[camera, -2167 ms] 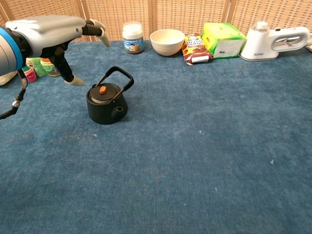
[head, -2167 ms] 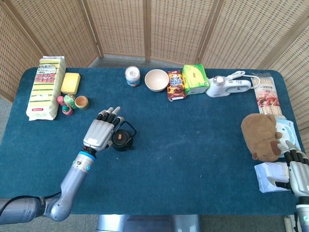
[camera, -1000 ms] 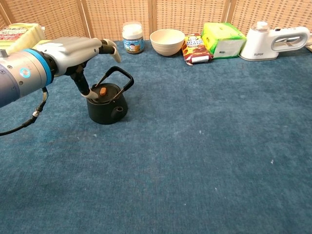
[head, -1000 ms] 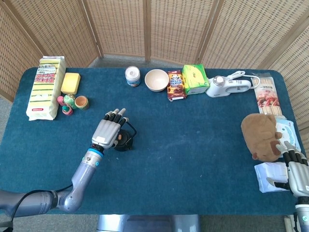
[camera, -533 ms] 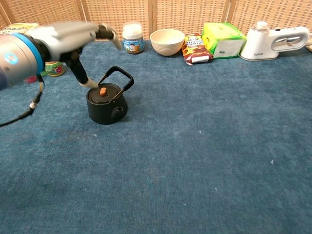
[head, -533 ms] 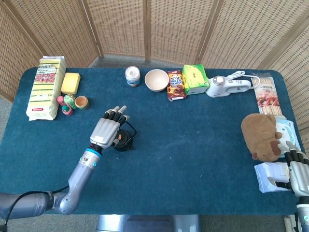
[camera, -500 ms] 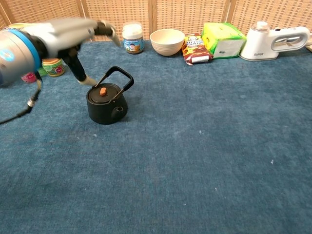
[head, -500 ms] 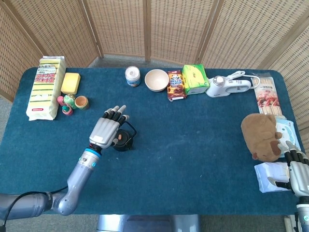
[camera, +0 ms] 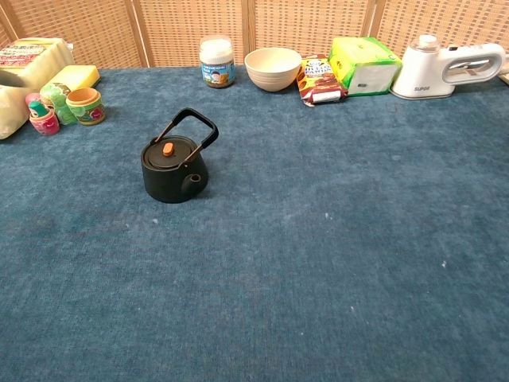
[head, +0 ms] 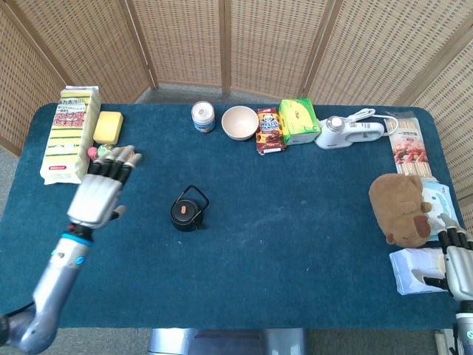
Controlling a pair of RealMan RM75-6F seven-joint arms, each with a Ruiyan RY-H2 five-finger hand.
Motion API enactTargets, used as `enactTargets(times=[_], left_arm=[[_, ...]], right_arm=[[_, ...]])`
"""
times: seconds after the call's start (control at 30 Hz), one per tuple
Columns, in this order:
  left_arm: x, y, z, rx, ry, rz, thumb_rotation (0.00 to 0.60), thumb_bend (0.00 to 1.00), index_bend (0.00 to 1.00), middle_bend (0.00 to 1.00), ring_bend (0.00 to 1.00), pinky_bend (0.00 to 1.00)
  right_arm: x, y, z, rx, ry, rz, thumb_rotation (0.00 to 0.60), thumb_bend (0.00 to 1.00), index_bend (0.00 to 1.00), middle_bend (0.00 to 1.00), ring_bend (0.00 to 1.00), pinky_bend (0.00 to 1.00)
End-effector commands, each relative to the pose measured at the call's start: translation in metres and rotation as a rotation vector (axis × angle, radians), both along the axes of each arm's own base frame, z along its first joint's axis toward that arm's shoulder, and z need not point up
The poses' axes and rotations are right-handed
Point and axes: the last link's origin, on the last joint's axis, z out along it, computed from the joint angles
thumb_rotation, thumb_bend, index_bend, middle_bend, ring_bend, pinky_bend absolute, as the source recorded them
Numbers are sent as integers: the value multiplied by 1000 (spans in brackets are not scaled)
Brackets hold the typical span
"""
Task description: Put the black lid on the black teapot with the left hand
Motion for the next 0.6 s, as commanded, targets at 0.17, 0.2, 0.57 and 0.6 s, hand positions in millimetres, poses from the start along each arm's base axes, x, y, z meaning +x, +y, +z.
enactTargets(times=[0.17,0.2,0.57,0.6], left_arm=[[-104,-75,49,15,-105,99,600,111,0,0,0,105],[-112,-82,51,17,-109,117,600,112,0,0,0,105],[-132,-125,63,54,-133,236,600,108,0,0,0,105],[-132,-125,61,50,-133,233,600,108,0,0,0,104]], right_arm=[[1,0,1,-27,28,26,600,28,103,7,13,0],[2,0,1,-30,31,29,600,29,103,7,13,0],[11,2,5,-73,88,59,600,29,103,7,10,0],[11,2,5,-77,91,60,600,29,103,7,9,0]])
